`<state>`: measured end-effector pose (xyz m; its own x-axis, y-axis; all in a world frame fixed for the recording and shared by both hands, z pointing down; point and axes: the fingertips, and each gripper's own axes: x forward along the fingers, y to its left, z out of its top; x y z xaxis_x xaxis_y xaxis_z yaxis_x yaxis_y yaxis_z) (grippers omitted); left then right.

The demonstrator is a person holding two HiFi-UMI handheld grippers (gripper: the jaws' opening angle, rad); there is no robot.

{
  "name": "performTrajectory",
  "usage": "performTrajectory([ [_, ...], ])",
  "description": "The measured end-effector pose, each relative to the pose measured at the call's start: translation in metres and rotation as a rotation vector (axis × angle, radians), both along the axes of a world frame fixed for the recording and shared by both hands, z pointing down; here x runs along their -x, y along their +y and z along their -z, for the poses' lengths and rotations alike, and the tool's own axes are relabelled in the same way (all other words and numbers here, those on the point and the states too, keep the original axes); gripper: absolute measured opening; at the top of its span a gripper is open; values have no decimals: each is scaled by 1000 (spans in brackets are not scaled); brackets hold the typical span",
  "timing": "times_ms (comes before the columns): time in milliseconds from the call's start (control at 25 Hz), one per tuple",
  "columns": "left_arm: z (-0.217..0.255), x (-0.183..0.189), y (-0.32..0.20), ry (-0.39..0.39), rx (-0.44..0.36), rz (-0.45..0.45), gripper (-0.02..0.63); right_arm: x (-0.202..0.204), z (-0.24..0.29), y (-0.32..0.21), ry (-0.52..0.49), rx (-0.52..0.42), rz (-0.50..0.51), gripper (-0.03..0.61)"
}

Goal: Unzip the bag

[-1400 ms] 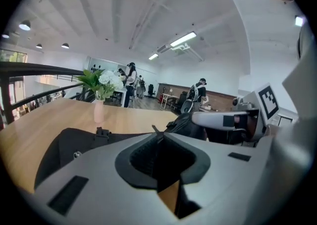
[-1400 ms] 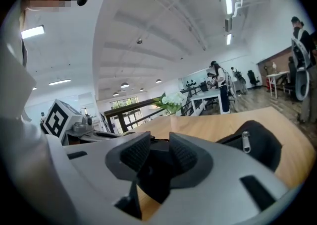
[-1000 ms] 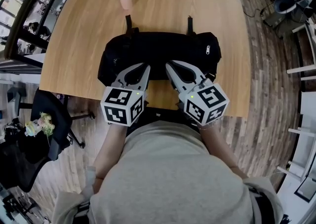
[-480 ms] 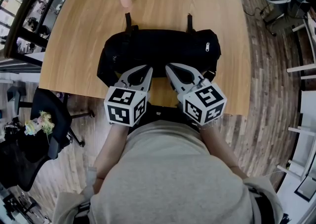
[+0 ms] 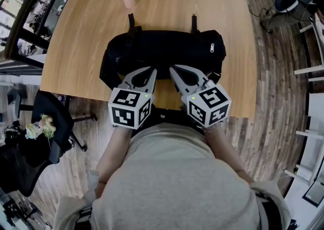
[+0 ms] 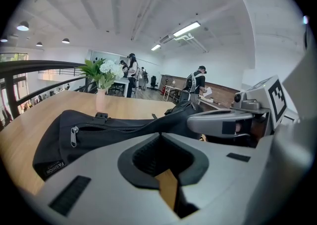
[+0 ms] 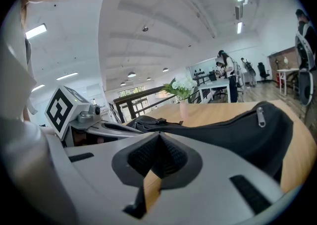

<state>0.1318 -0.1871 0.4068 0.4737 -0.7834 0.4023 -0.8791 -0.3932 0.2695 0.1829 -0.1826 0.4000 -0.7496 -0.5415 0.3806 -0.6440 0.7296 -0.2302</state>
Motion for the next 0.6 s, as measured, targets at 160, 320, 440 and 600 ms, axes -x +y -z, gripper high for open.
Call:
performTrajectory([
  [160,-2,-1,0,0,6,-3,26,0,-2,0,6,7,2,6],
  [320,-1,0,-1,-3,6,-3,26,-1,-2,0,11,-3,-4,6],
  [440,-1,-1,0,-1,6,-5,26,-2,0,-1,9,-12,-8,6],
  [600,-2,-4,1,-1,7,-17,26,-1,1,-1,6,-18,-9,6],
])
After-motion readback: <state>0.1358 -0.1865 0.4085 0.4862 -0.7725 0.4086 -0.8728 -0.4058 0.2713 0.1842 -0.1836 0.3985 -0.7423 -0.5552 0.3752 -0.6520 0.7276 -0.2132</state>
